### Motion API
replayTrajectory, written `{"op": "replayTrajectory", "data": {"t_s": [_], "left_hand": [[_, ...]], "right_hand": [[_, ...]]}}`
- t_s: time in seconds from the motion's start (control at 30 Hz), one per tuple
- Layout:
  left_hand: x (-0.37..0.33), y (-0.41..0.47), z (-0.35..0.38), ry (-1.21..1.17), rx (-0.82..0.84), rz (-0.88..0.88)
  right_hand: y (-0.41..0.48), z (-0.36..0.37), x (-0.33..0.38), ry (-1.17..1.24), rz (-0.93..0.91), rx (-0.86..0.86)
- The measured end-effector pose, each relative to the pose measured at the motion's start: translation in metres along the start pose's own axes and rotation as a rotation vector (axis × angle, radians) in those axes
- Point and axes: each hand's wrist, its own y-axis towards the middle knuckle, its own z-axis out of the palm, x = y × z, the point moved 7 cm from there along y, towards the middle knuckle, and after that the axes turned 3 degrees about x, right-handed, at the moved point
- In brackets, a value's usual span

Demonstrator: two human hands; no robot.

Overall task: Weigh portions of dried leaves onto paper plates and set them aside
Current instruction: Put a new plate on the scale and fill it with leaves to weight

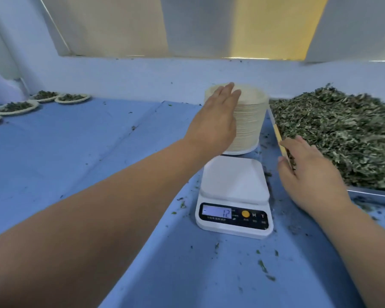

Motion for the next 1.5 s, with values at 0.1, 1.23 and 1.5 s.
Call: {"op": "replayTrajectory", "data": {"t_s": [0.1,1.23,1.5], "left_hand": [[-0.003,0.023,0.005,0.103,0.074,0.002],[-0.025,0.045,0.006,0.767,0.207,0.297],[0.0,0.059,-0.023,0.425,-0.053,-0.092]], "right_hand": [[0.0,0.002,-0.014,-0.074,0.102,0.029],[0.002,0.021,-0.015,-0.349,0.03,0.038],[0.002,0.022,-0.017,-0.339,0.043,0.033]]}}
